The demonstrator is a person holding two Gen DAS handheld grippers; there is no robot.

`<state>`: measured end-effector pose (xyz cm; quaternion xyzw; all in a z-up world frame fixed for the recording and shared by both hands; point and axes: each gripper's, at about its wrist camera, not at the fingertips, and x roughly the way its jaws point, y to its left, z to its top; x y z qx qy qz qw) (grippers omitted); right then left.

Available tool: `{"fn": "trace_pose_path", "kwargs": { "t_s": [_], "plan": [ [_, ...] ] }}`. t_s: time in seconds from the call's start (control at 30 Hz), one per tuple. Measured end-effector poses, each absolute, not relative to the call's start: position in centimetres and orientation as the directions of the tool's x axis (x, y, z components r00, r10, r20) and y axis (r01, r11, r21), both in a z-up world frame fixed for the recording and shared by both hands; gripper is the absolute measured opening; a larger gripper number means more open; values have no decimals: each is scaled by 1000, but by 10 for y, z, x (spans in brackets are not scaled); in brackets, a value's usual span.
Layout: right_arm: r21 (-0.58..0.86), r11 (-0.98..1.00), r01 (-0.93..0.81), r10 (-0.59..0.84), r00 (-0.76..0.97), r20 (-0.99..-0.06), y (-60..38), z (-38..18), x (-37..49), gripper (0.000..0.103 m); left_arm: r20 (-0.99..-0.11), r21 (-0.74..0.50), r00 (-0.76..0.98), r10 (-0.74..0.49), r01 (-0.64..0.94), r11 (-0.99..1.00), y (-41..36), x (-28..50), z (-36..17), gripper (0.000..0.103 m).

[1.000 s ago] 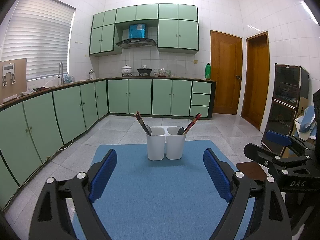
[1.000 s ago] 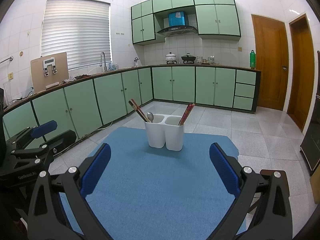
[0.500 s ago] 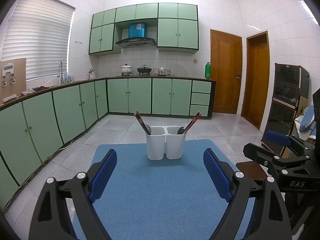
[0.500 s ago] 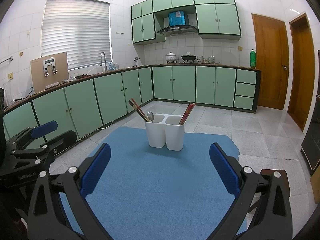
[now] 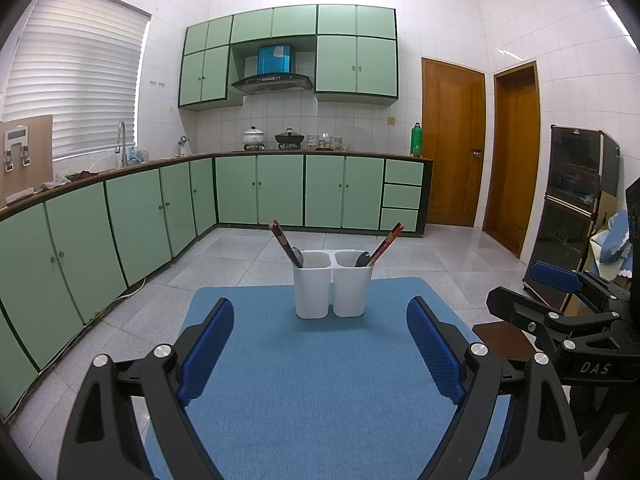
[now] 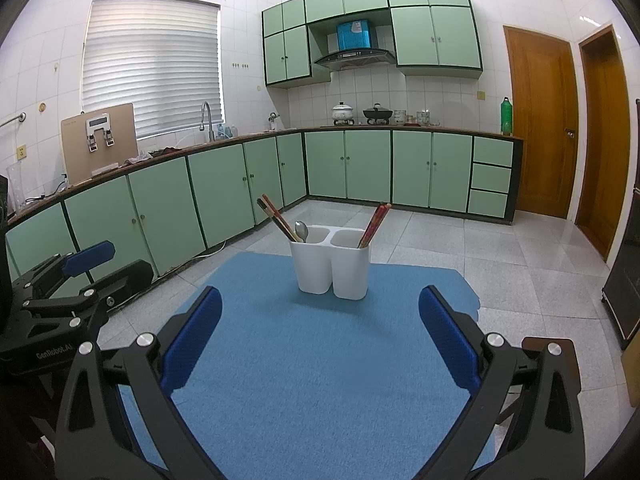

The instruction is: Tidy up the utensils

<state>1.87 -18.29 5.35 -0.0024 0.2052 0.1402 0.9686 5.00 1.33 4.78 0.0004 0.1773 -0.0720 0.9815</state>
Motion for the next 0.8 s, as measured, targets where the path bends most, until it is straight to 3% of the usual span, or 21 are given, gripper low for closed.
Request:
{"fn": "trace_pose_path", "kwargs": {
  "t_s": [0.8],
  "plan": [
    [53,961,-272,270,876,-400,-182,54,19,96,-354,-25,925,-142,142,990,15,48,45,86]
  ]
}}
